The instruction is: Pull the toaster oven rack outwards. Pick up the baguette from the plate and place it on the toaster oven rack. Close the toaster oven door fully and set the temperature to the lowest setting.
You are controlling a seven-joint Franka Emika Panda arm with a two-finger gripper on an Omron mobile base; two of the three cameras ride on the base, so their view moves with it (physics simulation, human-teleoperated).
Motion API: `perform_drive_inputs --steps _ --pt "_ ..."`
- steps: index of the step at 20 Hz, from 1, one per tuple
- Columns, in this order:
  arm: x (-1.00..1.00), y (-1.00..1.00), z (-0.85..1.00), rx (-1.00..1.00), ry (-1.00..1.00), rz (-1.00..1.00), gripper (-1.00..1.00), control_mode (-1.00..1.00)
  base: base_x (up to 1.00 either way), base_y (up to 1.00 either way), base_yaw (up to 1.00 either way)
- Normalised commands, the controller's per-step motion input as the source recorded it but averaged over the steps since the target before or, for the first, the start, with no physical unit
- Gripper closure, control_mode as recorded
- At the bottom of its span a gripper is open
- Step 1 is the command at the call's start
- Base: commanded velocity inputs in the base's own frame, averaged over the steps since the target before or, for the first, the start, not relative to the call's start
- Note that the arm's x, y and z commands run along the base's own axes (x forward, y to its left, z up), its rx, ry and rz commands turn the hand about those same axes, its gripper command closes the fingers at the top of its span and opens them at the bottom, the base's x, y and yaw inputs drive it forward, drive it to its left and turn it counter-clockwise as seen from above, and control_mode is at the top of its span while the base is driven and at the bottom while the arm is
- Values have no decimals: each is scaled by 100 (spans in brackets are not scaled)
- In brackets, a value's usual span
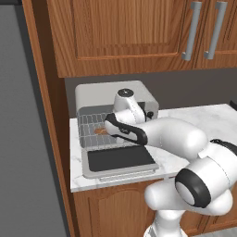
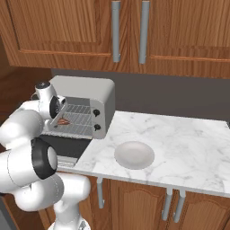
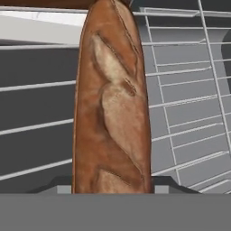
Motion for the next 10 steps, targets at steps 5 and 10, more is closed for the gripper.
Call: perform_drive_inputs --steps 5,10 --pt "0 0 12 0 0 0 -100 -100 0 0 0" --pt "-2 0 48 0 0 0 -100 -100 0 0 0"
